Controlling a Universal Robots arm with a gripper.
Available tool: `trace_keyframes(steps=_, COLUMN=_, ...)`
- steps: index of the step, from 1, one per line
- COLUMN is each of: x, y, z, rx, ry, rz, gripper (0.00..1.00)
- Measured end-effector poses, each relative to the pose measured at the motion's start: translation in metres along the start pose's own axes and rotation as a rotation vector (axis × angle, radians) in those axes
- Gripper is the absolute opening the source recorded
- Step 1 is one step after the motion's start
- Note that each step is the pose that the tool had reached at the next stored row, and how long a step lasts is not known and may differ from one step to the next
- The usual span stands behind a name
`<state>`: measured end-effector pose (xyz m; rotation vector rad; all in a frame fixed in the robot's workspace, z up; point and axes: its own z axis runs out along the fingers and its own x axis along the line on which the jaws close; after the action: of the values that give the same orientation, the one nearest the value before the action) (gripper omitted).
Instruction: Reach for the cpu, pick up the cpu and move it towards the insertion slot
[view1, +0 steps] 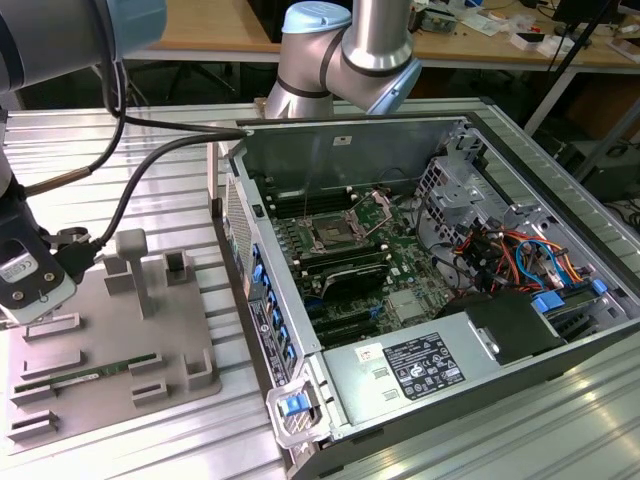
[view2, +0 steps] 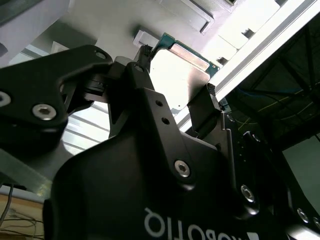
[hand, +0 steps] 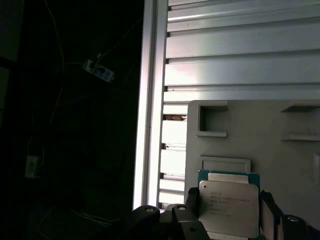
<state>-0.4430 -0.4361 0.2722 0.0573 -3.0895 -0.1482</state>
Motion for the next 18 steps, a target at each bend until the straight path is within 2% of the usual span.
trace_keyframes(steps=3, x=0.0001, y=0.0002, z=-0.0024, rx=-0.0009, ry=0.0000, rz=0.000, gripper=0.55)
trace_keyframes(steps=9, x=0.0001, y=0.0003, z=-0.0030, rx=-0.0014, ry=-0.0001, rz=0.000, gripper=0.55)
trace_keyframes(steps=18, x=0.0005, y=0.0010, z=-0.0098, rx=-0.0041, ry=-0.0002, rz=0.000, gripper=0.55)
